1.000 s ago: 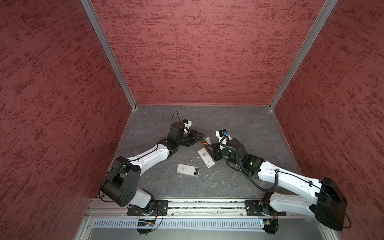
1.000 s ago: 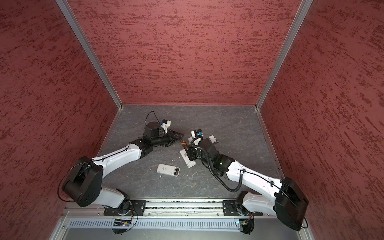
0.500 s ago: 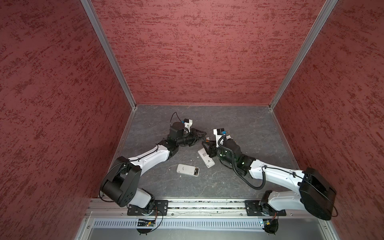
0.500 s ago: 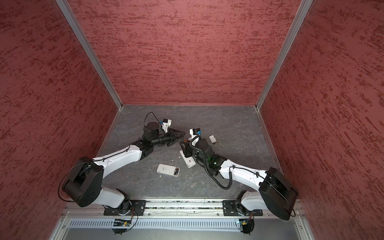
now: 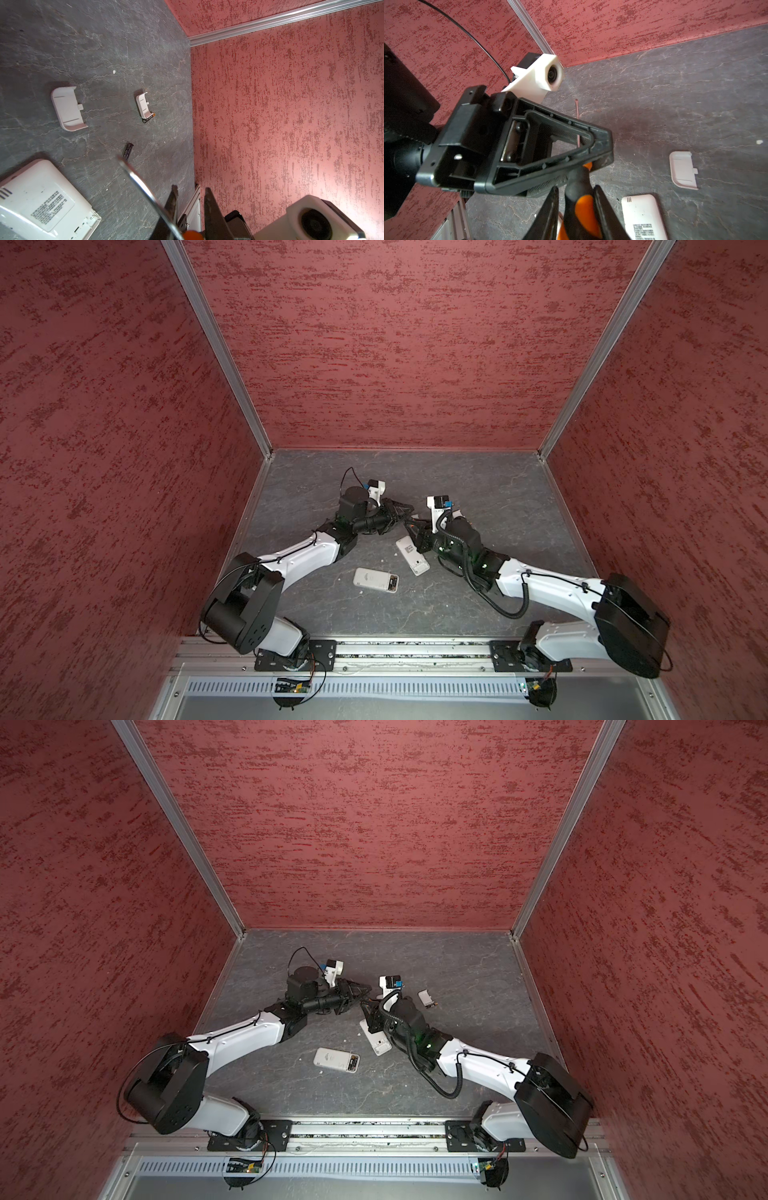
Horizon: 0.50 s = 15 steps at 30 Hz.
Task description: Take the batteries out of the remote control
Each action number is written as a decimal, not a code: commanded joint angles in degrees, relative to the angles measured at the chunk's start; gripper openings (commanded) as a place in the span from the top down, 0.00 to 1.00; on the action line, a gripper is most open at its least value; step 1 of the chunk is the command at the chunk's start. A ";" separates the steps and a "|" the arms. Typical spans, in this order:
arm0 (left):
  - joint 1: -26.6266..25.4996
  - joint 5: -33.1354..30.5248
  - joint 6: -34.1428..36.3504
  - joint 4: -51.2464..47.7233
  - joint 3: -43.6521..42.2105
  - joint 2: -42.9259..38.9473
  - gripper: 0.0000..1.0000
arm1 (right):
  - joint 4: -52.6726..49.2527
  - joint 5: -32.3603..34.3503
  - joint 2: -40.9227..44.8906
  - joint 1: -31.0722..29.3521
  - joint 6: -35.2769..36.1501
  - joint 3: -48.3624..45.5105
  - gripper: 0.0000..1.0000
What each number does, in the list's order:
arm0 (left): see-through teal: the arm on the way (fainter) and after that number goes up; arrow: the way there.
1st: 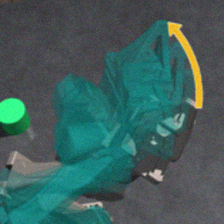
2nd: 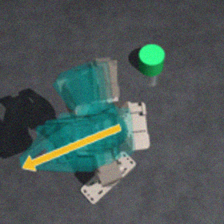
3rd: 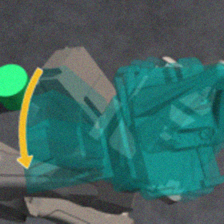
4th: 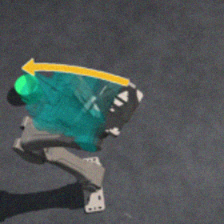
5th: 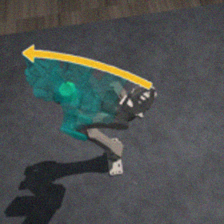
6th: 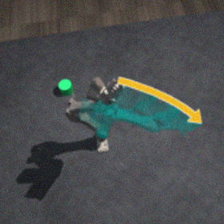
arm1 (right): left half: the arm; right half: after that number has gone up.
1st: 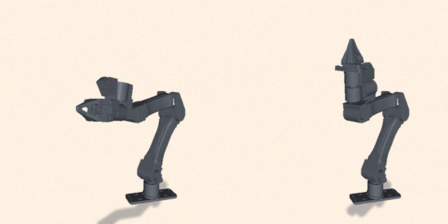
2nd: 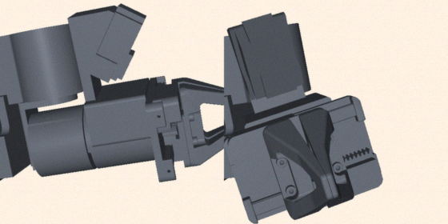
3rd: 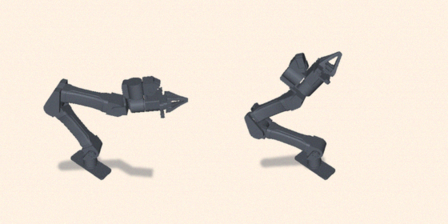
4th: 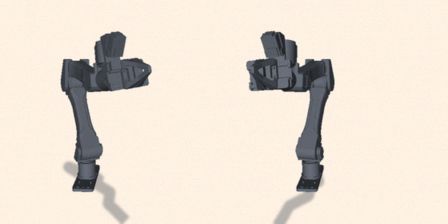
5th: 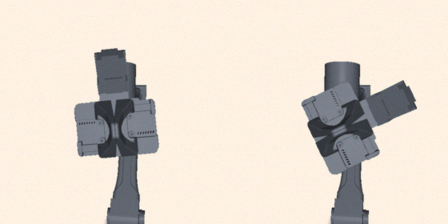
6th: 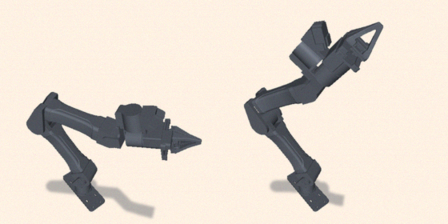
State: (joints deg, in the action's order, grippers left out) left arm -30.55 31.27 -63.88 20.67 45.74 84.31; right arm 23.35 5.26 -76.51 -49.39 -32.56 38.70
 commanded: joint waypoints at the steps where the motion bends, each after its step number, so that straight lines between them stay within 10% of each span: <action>1: -0.61 0.62 -0.09 1.01 -1.07 -0.04 1.00 | 5.60 1.54 0.00 0.00 -0.67 0.96 0.82; 10: -0.24 0.34 0.17 0.87 -2.57 -0.91 0.99 | 3.12 3.27 0.70 0.04 -0.21 0.85 1.00; 15: 0.72 -0.32 2.18 -2.33 -3.02 -3.50 0.64 | 0.54 3.01 1.85 0.00 0.37 0.59 1.00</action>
State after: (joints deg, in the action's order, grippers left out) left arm -30.37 31.03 -64.79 21.87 43.92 82.94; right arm 23.62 6.31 -76.55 -49.47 -32.58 38.70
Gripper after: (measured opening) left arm 0.323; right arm 0.202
